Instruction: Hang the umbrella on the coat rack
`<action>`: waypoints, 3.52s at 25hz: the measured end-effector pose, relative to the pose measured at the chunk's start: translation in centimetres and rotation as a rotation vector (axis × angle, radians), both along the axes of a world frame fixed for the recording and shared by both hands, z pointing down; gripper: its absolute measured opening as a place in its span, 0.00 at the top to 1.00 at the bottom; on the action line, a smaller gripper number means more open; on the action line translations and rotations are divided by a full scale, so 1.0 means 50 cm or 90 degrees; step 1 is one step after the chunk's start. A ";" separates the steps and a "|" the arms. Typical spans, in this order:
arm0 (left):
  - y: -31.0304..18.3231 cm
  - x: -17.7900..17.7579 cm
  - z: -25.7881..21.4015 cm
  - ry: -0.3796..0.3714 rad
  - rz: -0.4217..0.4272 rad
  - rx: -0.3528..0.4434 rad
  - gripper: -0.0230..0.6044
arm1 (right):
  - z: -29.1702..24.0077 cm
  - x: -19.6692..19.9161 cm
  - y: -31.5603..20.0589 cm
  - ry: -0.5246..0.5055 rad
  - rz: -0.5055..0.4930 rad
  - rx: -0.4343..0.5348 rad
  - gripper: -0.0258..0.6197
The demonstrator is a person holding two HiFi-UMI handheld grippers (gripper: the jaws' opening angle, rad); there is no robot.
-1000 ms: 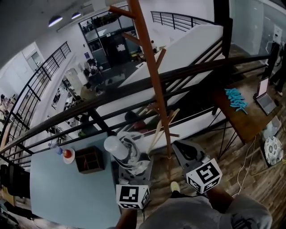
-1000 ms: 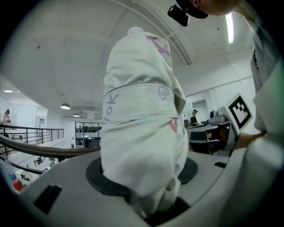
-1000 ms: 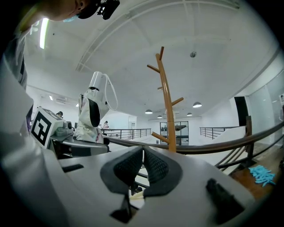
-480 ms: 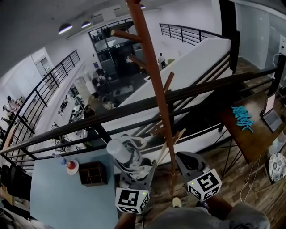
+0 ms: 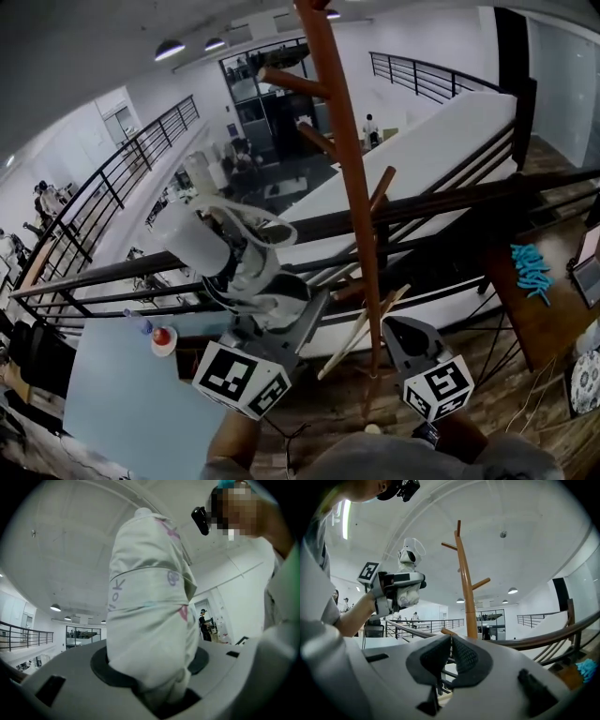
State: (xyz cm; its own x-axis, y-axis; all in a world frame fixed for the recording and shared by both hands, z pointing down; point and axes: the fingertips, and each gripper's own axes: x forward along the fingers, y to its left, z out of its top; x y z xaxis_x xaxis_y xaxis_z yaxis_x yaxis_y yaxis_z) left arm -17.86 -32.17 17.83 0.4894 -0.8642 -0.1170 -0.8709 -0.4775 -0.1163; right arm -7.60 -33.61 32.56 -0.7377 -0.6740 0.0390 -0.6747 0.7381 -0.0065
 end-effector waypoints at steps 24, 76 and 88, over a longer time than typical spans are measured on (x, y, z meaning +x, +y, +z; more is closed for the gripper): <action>-0.166 0.009 -0.244 -0.029 0.095 0.088 0.57 | -0.009 -0.004 -0.113 -0.004 -0.024 0.017 0.92; -0.272 -0.038 0.217 -0.116 -0.080 -0.109 0.57 | 0.050 0.050 -0.044 -0.008 -0.004 -0.027 0.92; -0.277 -0.025 0.251 -0.135 -0.095 -0.101 0.55 | 0.070 0.083 -0.032 -0.003 -0.001 -0.034 0.92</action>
